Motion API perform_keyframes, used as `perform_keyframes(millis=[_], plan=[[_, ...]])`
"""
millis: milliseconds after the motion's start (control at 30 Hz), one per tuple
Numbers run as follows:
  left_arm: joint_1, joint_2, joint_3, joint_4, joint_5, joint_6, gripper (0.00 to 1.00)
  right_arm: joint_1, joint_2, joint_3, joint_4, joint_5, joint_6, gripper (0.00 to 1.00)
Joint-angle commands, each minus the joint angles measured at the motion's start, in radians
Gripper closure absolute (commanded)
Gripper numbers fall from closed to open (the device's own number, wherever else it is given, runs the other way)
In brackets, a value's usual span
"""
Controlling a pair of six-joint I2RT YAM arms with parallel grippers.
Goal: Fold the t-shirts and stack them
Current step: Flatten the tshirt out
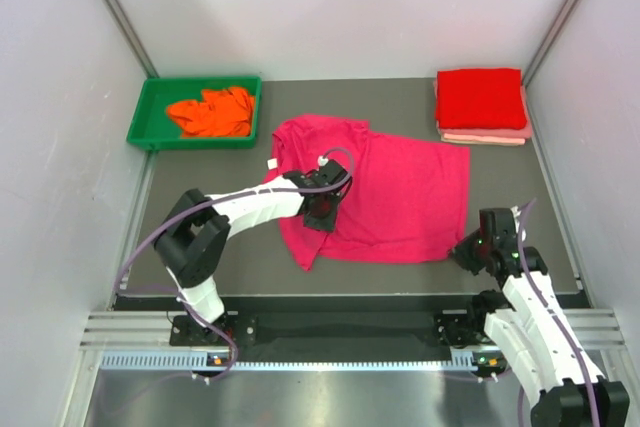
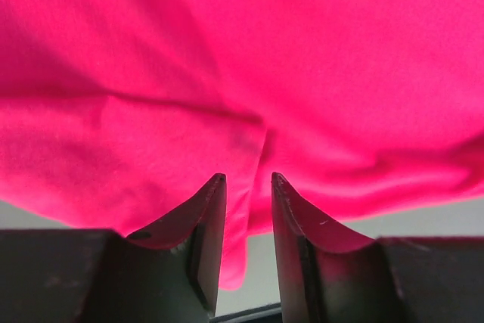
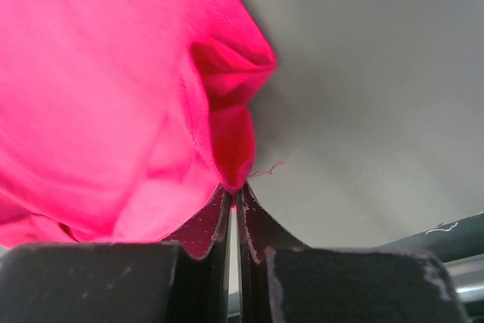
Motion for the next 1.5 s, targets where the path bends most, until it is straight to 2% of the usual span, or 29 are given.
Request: perform_keyframes(millis=[0, 467, 600, 733, 1000, 1033, 1133, 1167, 1233, 1400, 1467], plan=[[-0.018, 0.047, 0.074, -0.051, -0.085, -0.071, 0.64, 0.011, -0.015, -0.024, 0.056, -0.043, -0.026, 1.0], [-0.024, 0.17, 0.167, -0.077, -0.131, -0.105, 0.61, 0.009, -0.018, -0.044, 0.091, -0.056, -0.049, 1.0], [-0.024, 0.177, 0.167, -0.081, -0.147, -0.097, 0.67, 0.009, -0.017, -0.045, 0.094, -0.054, -0.054, 1.0], [-0.023, 0.177, 0.175, -0.089, -0.168, -0.088, 0.86, 0.011, -0.017, -0.05, 0.095, -0.053, -0.058, 1.0], [-0.024, 0.105, 0.224, -0.169, -0.191, -0.068, 1.0, 0.011, -0.02, -0.044, 0.083, -0.034, -0.071, 1.0], [-0.023, 0.098, 0.233, -0.185, -0.194, -0.066, 0.99, 0.009, -0.017, -0.042, 0.083, -0.031, -0.075, 1.0], [-0.024, 0.059, 0.227, -0.195, -0.202, -0.053, 0.87, 0.009, -0.011, -0.033, 0.072, -0.022, -0.078, 1.0], [-0.024, 0.046, 0.221, -0.184, -0.201, -0.048, 0.85, 0.011, -0.012, -0.033, 0.071, -0.02, -0.078, 1.0], [-0.023, 0.039, 0.204, -0.172, -0.182, -0.037, 1.0, 0.011, -0.011, -0.031, 0.068, -0.017, -0.078, 1.0], [-0.023, 0.039, 0.175, -0.143, -0.147, -0.034, 1.0, 0.011, -0.008, -0.019, 0.065, -0.017, -0.075, 1.0], [-0.024, 0.044, 0.177, -0.147, -0.15, -0.031, 0.93, 0.011, -0.004, -0.015, 0.065, -0.016, -0.075, 1.0]])
